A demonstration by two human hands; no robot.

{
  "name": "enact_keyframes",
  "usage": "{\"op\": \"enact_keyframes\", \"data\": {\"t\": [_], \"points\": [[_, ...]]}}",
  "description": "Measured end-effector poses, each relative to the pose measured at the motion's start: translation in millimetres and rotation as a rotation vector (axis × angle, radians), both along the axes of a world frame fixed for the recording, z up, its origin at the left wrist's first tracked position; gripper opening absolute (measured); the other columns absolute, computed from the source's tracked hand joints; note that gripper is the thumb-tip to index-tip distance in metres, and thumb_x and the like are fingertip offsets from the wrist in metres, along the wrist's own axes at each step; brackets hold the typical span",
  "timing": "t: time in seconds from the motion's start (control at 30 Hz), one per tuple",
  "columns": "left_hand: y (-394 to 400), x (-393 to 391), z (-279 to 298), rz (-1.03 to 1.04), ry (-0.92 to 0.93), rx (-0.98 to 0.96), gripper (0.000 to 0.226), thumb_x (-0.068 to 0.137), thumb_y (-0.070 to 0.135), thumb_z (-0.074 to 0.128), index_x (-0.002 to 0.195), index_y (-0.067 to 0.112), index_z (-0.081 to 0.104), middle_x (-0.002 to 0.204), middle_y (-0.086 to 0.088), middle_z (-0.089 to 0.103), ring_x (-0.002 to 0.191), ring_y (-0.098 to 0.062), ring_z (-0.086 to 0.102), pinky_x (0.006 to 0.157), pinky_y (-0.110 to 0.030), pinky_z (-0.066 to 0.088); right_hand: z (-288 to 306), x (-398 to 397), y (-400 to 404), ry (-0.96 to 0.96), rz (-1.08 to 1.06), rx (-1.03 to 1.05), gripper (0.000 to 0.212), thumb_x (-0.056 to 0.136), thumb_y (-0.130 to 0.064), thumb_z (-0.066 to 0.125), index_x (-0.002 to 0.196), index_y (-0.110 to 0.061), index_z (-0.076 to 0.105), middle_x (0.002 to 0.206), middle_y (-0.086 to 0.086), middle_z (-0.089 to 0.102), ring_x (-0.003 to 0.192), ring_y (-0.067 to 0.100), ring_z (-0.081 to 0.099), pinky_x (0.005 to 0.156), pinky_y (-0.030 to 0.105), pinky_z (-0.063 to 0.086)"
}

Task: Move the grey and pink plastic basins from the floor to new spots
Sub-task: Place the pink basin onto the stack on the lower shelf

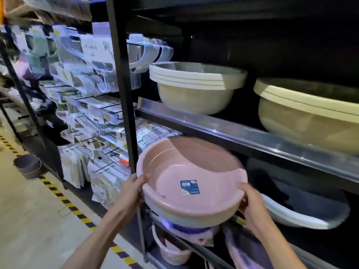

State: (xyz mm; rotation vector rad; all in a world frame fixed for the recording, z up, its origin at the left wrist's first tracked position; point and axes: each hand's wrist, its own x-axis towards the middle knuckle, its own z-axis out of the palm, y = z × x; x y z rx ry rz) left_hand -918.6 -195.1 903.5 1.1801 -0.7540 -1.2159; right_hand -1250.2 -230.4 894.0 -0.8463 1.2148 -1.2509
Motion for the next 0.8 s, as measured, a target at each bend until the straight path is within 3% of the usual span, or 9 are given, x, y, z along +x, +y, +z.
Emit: {"op": "enact_keyframes", "data": {"t": [0.13, 0.23, 0.37, 0.47, 0.53, 0.6, 0.67, 0.73, 0.8], "points": [[-47.5, 23.4, -1.5, -0.112, 0.059, 0.012, 0.068, 0.065, 0.032, 0.072, 0.117, -0.011, 0.059, 0.094, -0.028, 0.062, 0.090, -0.041, 0.060, 0.096, -0.083, 0.038, 0.3, 22.7, -20.2, 0.013, -0.101, -0.032, 0.040, 0.088, -0.027, 0.062, 0.115, 0.002, 0.067, 0.099, 0.015, 0.067, 0.091, 0.027, 0.060, 0.080, 0.040, 0.046], [-80.7, 36.3, -7.5, -0.175, 0.057, 0.019, 0.068, 0.072, 0.032, 0.074, 0.120, -0.013, 0.057, 0.092, -0.025, 0.060, 0.089, -0.038, 0.059, 0.098, -0.082, 0.037, -1.1, 32.8, -33.1, 0.015, -0.159, -0.028, 0.040, 0.091, -0.023, 0.058, 0.114, 0.009, 0.064, 0.096, 0.017, 0.060, 0.091, 0.028, 0.055, 0.081, 0.042, 0.043], [-123.1, 40.9, -14.4, -0.215, 0.067, 0.045, 0.062, 0.073, 0.033, 0.077, 0.117, -0.008, 0.061, 0.089, -0.028, 0.063, 0.087, -0.040, 0.061, 0.096, -0.082, 0.038, 0.3, 43.8, -47.5, 0.003, -0.197, -0.038, 0.023, 0.088, -0.027, 0.061, 0.098, -0.006, 0.062, 0.090, 0.015, 0.053, 0.088, 0.027, 0.051, 0.079, 0.039, 0.042], [-149.4, 39.1, -19.6, -0.239, 0.081, 0.039, 0.062, 0.072, 0.035, 0.077, 0.117, -0.005, 0.065, 0.100, -0.039, 0.066, 0.091, -0.041, 0.062, 0.097, -0.080, 0.040, -5.1, 45.5, -61.1, 0.018, -0.200, -0.042, 0.046, 0.081, -0.034, 0.068, 0.108, 0.003, 0.068, 0.093, 0.020, 0.058, 0.089, 0.029, 0.055, 0.083, 0.041, 0.042], [-164.0, 38.4, -26.0, -0.266, 0.105, 0.029, 0.068, 0.072, 0.035, 0.077, 0.120, -0.011, 0.062, 0.099, -0.028, 0.063, 0.093, -0.036, 0.057, 0.103, -0.076, 0.036, -10.1, 44.1, -71.5, 0.016, -0.224, -0.020, 0.063, 0.076, -0.034, 0.070, 0.112, 0.017, 0.064, 0.096, 0.021, 0.066, 0.090, 0.029, 0.060, 0.083, 0.040, 0.046], [-176.5, 36.0, -30.9, -0.279, 0.111, 0.030, 0.057, 0.072, 0.035, 0.077, 0.111, -0.006, 0.067, 0.093, -0.020, 0.066, 0.090, -0.031, 0.061, 0.100, -0.068, 0.044, -13.2, 45.5, -78.2, 0.011, -0.266, 0.005, 0.052, 0.074, -0.032, 0.070, 0.107, 0.008, 0.072, 0.098, 0.017, 0.075, 0.090, 0.028, 0.066, 0.081, 0.038, 0.049], [-185.6, 34.1, -29.8, -0.298, 0.091, 0.022, 0.045, 0.068, 0.038, 0.078, 0.097, 0.003, 0.068, 0.079, -0.010, 0.070, 0.076, -0.023, 0.067, 0.085, -0.051, 0.053, -13.9, 47.3, -84.2, 0.003, -0.308, 0.023, 0.030, 0.075, -0.029, 0.065, 0.089, -0.006, 0.079, 0.090, 0.010, 0.078, 0.084, 0.024, 0.069, 0.075, 0.034, 0.052], [-194.0, 33.0, -27.9, -0.329, 0.079, 0.019, 0.044, 0.067, 0.041, 0.077, 0.089, 0.005, 0.066, 0.074, -0.007, 0.068, 0.070, -0.019, 0.065, 0.076, -0.041, 0.049, -16.2, 46.9, -91.3, 0.004, -0.333, 0.035, 0.028, 0.082, -0.024, 0.058, 0.094, -0.008, 0.077, 0.091, 0.007, 0.080, 0.085, 0.022, 0.072, 0.077, 0.035, 0.055], [-203.6, 34.1, -29.5, -0.345, 0.070, 0.028, 0.048, 0.069, 0.042, 0.077, 0.093, 0.002, 0.063, 0.081, -0.014, 0.063, 0.078, -0.026, 0.062, 0.078, -0.041, 0.050, -18.8, 45.9, -97.2, 0.005, -0.343, 0.045, 0.029, 0.090, -0.021, 0.051, 0.100, -0.007, 0.074, 0.091, 0.006, 0.080, 0.085, 0.019, 0.074, 0.077, 0.036, 0.055]]}}
